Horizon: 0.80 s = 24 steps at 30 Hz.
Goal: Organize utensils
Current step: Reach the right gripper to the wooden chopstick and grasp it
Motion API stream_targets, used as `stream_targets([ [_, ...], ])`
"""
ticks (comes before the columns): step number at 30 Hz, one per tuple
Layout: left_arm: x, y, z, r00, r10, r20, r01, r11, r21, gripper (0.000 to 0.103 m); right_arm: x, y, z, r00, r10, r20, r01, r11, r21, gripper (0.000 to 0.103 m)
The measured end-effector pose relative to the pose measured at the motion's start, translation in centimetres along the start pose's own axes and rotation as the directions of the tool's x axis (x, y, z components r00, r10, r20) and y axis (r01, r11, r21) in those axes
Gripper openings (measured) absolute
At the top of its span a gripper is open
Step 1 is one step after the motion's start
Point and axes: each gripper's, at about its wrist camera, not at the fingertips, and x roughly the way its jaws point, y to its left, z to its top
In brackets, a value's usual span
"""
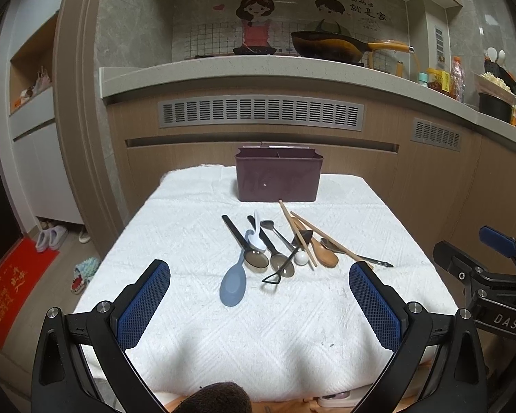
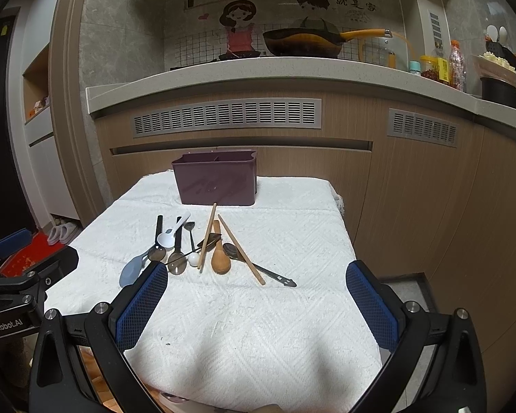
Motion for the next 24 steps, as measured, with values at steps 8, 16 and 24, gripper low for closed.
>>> stream_targets([
  [8, 3.3, 1.4, 1.5, 0.998, -0.051, -0.036, 0.05, 0.998, -0.03, 0.103, 1.9, 0.0, 1.6, 0.999, -0.021, 0.028, 0.022, 0.999, -0.042, 0.103],
  [16, 7.8, 3.0, 3.3, 0.998, -0.043, -0.046, 0.043, 0.999, -0.015, 0.103, 5.9, 0.5, 4.2, 0.999, -0.042, 0.03, 0.045, 0.994, -0.101, 0.103],
  [24, 13.6, 4.2, 4.4, 0.994, -0.029, -0.109, 0.031, 0.999, 0.016, 0.103, 11.0, 0.7, 5.9, 0.999, -0.035, -0.003, 0.034, 0.992, -0.12, 0.103],
])
